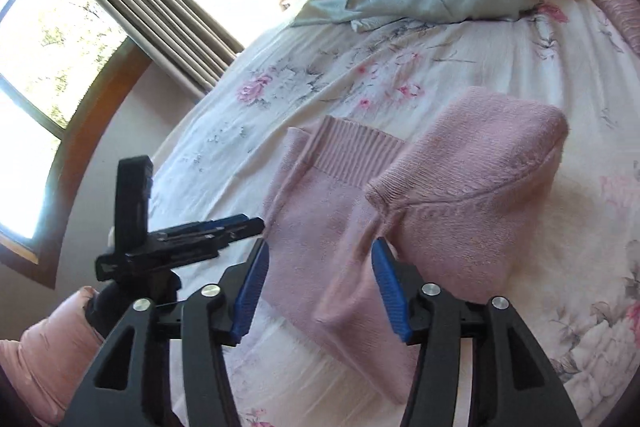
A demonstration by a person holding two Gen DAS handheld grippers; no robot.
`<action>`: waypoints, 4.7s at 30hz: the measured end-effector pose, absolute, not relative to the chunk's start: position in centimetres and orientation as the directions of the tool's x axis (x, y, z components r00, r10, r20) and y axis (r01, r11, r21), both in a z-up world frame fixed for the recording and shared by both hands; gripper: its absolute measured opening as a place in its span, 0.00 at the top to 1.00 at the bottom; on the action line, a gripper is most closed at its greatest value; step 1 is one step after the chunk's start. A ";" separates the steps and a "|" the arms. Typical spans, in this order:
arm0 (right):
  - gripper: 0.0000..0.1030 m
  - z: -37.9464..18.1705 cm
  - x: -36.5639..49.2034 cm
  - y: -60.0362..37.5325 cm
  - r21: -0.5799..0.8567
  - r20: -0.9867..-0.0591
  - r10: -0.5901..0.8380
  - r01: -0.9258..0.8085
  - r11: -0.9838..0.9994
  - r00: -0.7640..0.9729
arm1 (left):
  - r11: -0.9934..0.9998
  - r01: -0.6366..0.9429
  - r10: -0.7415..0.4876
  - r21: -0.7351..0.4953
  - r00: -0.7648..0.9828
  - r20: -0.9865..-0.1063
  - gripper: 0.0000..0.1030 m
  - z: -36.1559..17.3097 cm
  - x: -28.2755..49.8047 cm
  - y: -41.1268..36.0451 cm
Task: Fold small clothes
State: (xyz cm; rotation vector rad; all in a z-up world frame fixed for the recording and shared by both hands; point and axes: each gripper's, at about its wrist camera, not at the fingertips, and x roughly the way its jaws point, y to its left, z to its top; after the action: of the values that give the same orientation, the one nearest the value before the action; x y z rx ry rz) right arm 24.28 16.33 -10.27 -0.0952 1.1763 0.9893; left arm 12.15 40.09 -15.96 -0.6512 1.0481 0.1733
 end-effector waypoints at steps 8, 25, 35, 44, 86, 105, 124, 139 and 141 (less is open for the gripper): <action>0.25 -14.5 18.0 15.9 0.206 -0.888 0.452 -0.798 0.566 0.091 | 0.787 -0.417 -0.212 -0.455 0.509 -0.834 0.51 -15.5 13.4 39.5; 0.88 -17.8 19.4 15.0 0.357 -0.844 0.534 -0.694 0.626 0.047 | 0.571 -0.390 -0.472 -0.723 0.564 -0.678 0.41 -17.1 17.2 38.7; 0.89 -15.1 20.2 10.7 0.467 -0.765 0.643 -0.661 0.588 0.032 | 0.405 -0.333 -0.598 -0.851 0.607 -0.523 0.32 -19.7 23.3 35.7; 0.89 -15.3 20.5 9.7 0.497 -0.742 0.670 -0.654 0.571 0.022 | 0.433 -0.347 -0.664 -0.832 0.501 -0.555 0.37 -21.4 29.0 33.3; 0.74 -23.6 13.0 25.4 0.516 -0.786 0.596 -0.706 0.485 -0.165 | 0.597 -0.417 -0.341 -0.685 0.641 -0.688 0.69 -22.9 16.1 49.8; 0.52 -18.0 23.9 19.4 0.480 -0.778 0.627 -0.596 0.643 0.050 | 0.744 -0.435 -0.209 -0.508 0.570 -0.794 0.89 -20.0 19.9 47.8; 0.50 -16.7 21.1 13.9 0.578 -0.704 0.708 -0.534 0.617 0.055 | 0.804 -0.449 -0.116 -0.389 0.524 -0.844 0.54 -15.5 9.3 42.9; 0.50 -20.0 16.7 14.6 0.504 -0.788 0.615 -0.572 0.647 0.001 | 0.725 -0.546 -0.174 -0.420 0.445 -0.878 0.94 -21.6 5.2 43.4; 0.50 -20.6 16.4 14.5 0.498 -0.796 0.605 -0.572 0.652 -0.004 | 0.737 -0.537 -0.176 -0.410 0.433 -0.884 0.94 -22.4 5.7 43.4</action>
State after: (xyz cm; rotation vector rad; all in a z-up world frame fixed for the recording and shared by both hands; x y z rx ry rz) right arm 16.36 14.53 -20.64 0.0323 1.2736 0.9266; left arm 5.69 43.44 -22.36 -0.7430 1.1253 0.2524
